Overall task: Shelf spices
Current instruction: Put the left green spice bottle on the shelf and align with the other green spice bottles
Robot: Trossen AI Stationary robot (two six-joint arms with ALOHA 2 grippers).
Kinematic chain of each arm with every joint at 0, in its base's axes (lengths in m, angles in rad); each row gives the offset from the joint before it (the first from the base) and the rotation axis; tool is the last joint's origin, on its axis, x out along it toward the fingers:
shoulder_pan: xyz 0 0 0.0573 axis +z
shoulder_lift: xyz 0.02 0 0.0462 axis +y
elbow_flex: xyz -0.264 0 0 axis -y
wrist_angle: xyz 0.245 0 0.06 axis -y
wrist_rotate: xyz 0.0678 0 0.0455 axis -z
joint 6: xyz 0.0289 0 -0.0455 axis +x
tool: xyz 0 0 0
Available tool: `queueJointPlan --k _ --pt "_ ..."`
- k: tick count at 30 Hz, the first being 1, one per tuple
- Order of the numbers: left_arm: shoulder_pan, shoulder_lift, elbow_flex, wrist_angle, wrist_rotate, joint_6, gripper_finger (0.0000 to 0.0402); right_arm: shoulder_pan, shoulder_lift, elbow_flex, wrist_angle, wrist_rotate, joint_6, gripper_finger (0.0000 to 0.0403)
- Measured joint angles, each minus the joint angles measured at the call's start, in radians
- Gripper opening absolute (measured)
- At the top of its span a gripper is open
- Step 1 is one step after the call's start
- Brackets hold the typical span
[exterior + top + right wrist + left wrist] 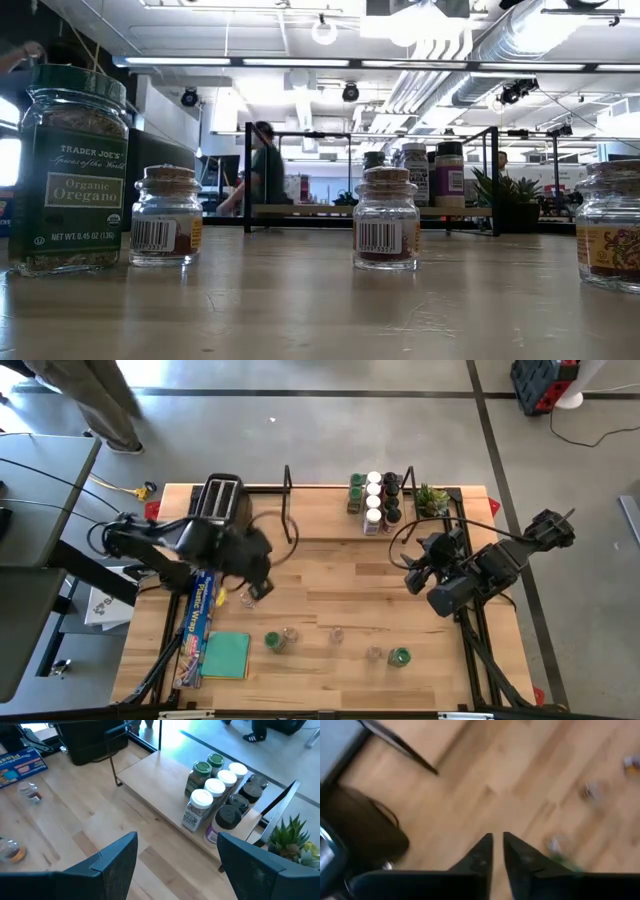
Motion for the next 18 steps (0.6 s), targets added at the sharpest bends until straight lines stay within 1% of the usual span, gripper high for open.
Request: queueJointPlan --k 2,4,8,11,12,14,16,18 --pt "-0.062 0.006 0.0 -0.026 0.019 -0.045 0.0077 0.0 0.0 0.0 -0.001 0.0 -0.012 0.0268" --pt "-0.117 0.011 -0.026 -0.02 0.03 -0.065 0.0123 0.0 0.0 0.0 -0.001 0.0 -0.017 0.0268" --pt "-0.201 0.012 -0.153 -0.001 0.035 -0.144 0.0227 0.0 0.0 0.0 -0.001 -0.008 -0.017 0.0268" --pt "-0.237 0.013 -0.248 0.059 0.114 -0.181 0.0294 0.001 0.0 0.0 -0.001 -0.028 -0.017 0.0268" --pt "-0.248 0.013 -0.275 0.095 0.138 -0.162 0.031 0.001 0.0 0.0 -0.001 -0.028 -0.017 0.0268" --pt "-0.284 0.012 -0.313 0.186 0.15 -0.074 0.0329 0.001 0.0 0.0 -0.001 -0.041 -0.016 0.0268" --pt "-0.323 0.011 -0.332 0.268 0.137 0.017 0.0336 0.001 0.0 0.0 -0.001 -0.061 -0.017 0.0268" --pt "-0.354 0.009 -0.341 0.314 0.113 0.049 0.0338 0.001 0.0 0.0 -0.003 -0.08 -0.017 0.0268"
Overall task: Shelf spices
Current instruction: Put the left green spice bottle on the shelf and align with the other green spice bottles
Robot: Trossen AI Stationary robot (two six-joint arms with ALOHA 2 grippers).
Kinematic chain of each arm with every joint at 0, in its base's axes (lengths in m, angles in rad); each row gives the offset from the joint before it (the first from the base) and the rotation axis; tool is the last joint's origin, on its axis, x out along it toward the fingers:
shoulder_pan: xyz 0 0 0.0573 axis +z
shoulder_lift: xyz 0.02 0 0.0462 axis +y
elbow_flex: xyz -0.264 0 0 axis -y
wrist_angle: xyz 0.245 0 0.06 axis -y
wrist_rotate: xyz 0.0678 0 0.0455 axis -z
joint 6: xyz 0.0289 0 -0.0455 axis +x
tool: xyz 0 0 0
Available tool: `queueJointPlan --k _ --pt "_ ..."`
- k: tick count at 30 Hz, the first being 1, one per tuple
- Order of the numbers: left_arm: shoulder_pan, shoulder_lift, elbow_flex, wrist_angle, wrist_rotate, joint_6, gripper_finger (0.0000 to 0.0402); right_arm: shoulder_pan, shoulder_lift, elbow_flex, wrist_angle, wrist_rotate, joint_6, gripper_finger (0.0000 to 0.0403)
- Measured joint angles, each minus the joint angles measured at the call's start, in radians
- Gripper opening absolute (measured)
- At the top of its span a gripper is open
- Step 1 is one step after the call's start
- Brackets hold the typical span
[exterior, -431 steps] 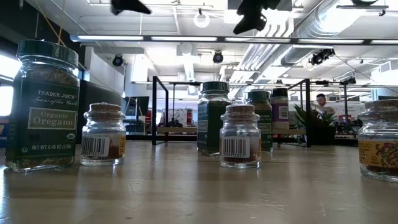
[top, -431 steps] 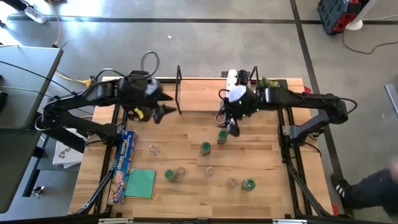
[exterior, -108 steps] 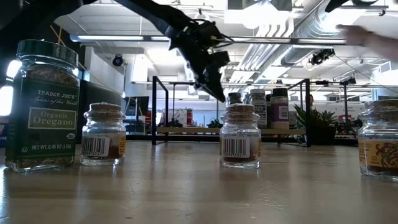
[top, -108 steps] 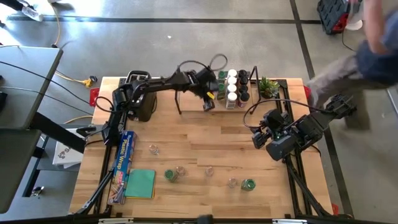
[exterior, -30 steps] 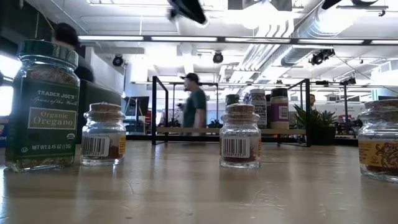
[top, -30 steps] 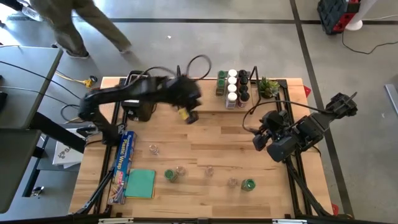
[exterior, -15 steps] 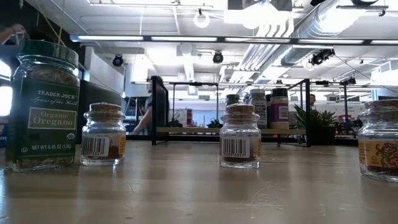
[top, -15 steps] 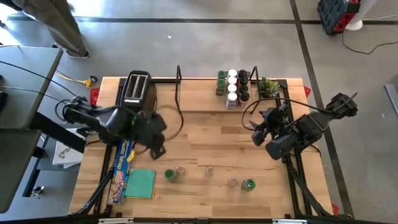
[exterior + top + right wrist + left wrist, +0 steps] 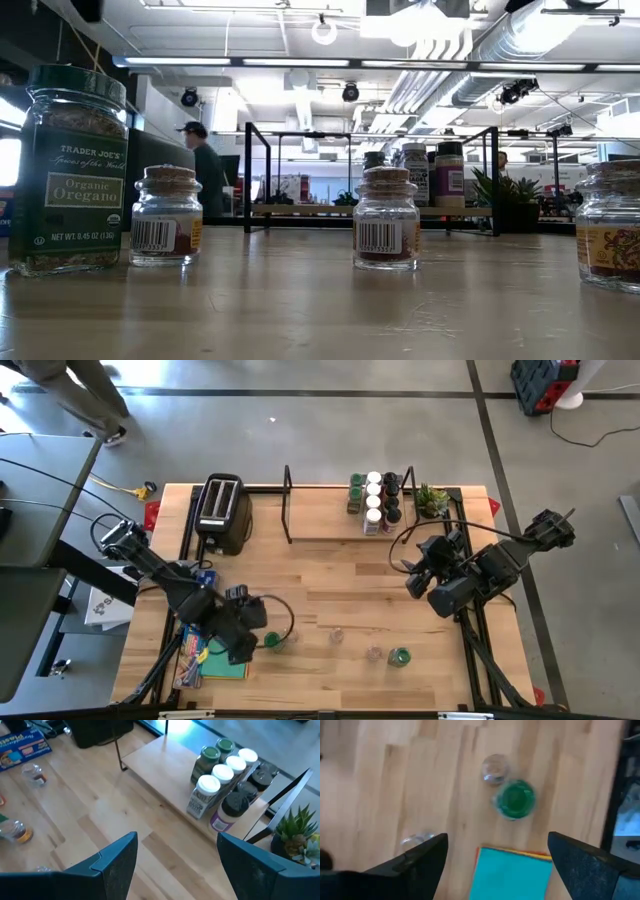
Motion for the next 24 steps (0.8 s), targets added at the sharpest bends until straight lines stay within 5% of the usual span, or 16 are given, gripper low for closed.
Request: queueJointPlan --k 24 --pt "-0.188 0.262 -0.002 0.046 -0.535 -0.906 0.0339 -0.001 0.0 0.0 -0.062 -0.097 -0.008 0.0268"
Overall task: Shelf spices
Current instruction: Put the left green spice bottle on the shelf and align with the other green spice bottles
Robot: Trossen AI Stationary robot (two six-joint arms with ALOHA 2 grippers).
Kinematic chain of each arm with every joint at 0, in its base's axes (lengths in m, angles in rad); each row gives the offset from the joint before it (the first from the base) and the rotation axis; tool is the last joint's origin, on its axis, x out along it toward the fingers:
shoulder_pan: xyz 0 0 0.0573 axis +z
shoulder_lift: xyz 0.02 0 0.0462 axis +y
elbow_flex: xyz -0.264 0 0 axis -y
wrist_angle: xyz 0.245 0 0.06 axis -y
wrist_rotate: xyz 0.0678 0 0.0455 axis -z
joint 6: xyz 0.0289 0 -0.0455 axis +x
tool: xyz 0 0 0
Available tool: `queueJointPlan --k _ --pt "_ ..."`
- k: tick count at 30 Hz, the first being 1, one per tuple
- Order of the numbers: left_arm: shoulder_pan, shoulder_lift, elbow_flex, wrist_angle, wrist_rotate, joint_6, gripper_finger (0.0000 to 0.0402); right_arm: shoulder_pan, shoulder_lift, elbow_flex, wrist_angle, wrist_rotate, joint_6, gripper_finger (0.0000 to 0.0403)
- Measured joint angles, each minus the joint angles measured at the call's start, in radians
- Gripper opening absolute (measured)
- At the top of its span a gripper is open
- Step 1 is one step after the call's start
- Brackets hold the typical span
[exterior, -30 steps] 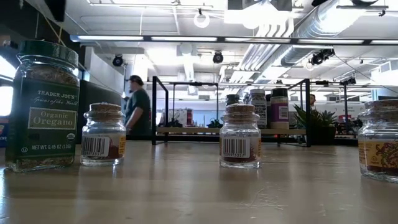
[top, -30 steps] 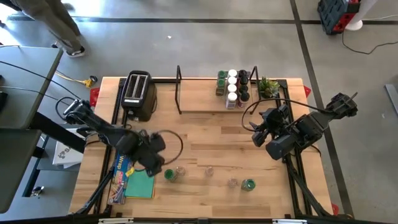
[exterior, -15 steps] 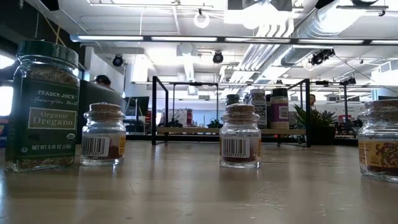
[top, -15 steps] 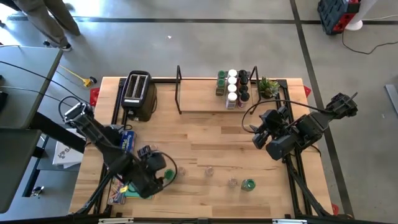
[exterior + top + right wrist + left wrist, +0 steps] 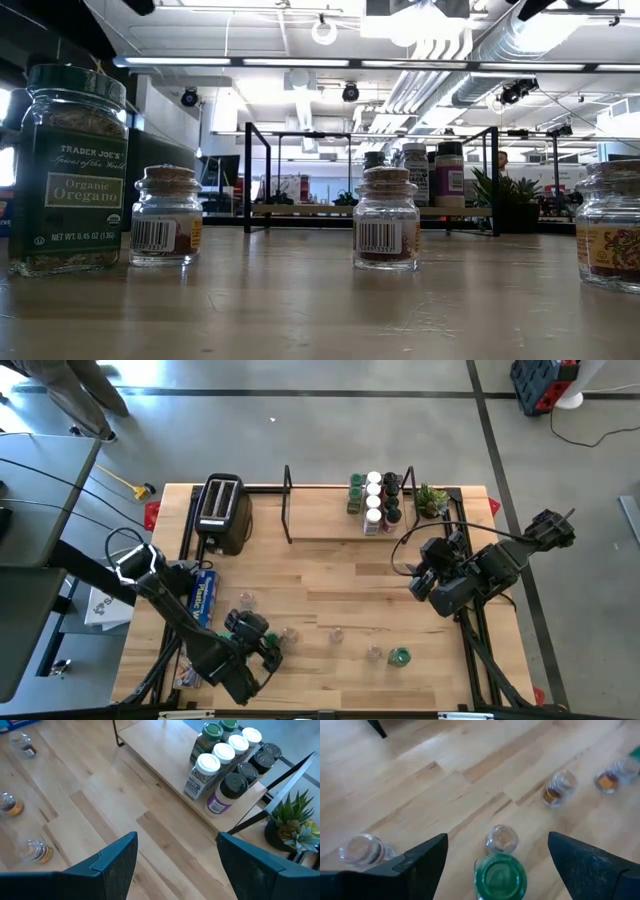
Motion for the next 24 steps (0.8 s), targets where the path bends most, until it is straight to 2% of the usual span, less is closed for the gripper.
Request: queueJointPlan --k 7,14,18,24 --pt "-0.027 0.049 0.0 -0.02 -0.005 -0.051 0.0339 0.0 0.0 0.0 -0.024 -0.006 0.0 0.0268" --pt "-0.044 0.078 0.0 -0.023 0.019 0.074 0.0339 -0.028 0.0 0.0 -0.025 -0.033 0.0 0.0268" --pt "-0.039 0.079 -0.002 0.007 0.017 0.057 0.0339 -0.047 0.0 0.0 -0.025 -0.044 -0.009 0.0268" --pt "-0.036 0.084 -0.07 0.093 0.026 -0.006 0.0339 -0.071 -0.001 0.0 -0.024 -0.047 -0.04 0.0268"
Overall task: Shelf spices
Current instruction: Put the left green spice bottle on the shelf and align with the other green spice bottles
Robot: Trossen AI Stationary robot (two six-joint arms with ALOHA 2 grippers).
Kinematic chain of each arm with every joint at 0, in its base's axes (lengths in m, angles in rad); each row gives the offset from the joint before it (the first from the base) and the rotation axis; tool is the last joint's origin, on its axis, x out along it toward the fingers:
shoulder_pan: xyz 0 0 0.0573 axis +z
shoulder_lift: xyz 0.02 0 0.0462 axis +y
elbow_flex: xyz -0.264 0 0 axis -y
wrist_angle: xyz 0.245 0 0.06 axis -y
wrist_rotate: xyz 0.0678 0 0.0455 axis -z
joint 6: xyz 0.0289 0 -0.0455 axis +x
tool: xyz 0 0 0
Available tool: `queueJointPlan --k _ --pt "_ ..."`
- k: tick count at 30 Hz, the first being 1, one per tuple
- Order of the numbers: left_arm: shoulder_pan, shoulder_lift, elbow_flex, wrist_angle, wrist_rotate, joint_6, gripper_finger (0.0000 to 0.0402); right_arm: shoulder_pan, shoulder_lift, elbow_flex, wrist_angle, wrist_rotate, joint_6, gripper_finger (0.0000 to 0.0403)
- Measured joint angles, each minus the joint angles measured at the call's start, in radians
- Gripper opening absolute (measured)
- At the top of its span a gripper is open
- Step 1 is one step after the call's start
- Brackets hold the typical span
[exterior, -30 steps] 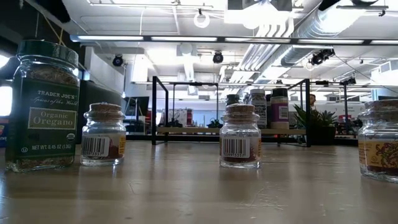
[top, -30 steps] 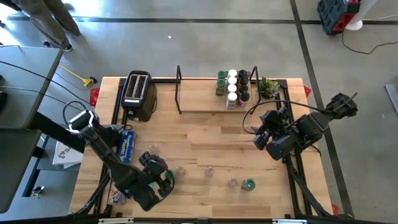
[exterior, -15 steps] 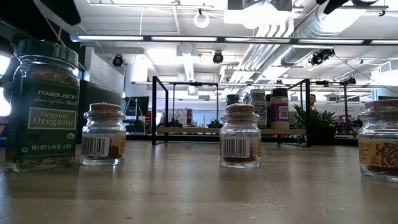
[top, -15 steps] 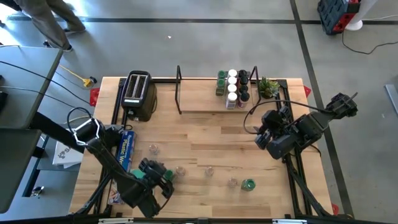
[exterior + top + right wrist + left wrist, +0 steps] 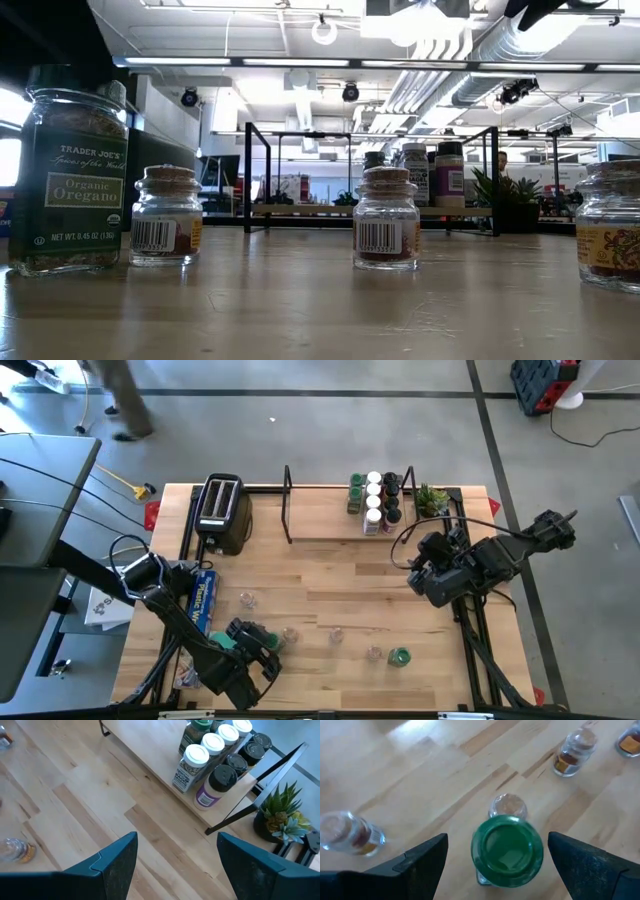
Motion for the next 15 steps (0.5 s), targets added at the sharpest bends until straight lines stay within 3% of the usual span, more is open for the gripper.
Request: queueJointPlan --k 15 --pt "0.007 0.0 -0.013 0.027 0.04 -0.058 0.0319 -0.021 -0.001 0.0 0.0 -0.003 -0.013 0.0268"
